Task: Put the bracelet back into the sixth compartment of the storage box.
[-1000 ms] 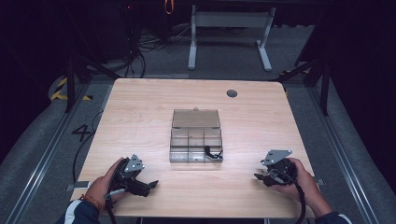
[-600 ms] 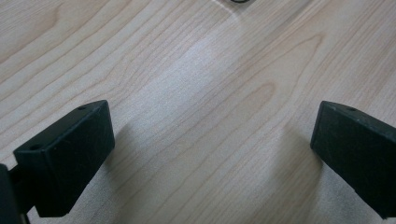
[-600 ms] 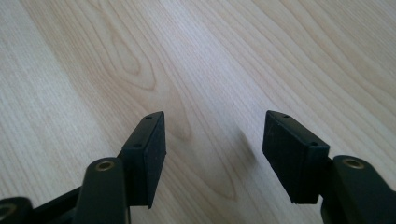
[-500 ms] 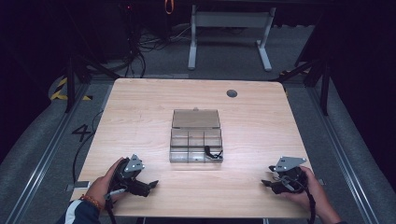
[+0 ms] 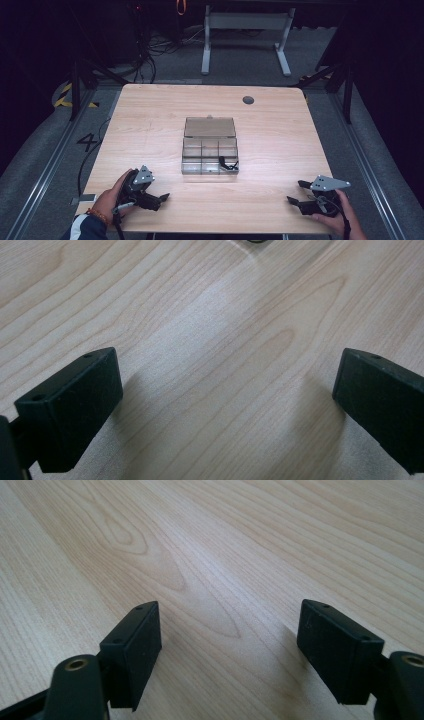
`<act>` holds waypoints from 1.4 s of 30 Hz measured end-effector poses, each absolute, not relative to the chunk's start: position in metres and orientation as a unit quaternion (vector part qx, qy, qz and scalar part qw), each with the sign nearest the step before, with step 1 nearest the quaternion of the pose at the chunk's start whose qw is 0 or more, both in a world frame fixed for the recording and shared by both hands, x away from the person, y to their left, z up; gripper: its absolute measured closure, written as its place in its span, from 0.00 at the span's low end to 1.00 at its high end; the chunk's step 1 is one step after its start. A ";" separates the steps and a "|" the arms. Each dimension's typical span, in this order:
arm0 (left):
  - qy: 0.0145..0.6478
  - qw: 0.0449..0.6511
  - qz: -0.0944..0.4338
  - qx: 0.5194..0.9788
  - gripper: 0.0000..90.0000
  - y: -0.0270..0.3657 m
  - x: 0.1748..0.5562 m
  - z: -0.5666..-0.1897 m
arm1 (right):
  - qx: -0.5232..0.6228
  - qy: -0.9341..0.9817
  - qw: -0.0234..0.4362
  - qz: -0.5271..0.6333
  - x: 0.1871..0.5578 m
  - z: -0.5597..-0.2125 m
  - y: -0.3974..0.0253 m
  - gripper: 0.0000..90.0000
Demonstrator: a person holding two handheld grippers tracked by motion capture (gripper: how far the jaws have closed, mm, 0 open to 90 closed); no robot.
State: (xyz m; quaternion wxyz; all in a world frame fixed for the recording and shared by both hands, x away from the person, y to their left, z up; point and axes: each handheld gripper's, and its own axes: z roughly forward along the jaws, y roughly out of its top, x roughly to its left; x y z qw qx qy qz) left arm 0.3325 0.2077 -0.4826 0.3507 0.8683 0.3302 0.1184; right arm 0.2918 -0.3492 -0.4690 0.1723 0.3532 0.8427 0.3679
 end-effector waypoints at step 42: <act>0.330 0.351 0.118 0.868 0.00 0.208 0.332 -0.483 | 0.370 0.836 0.179 0.364 0.291 -0.470 -0.351 0.23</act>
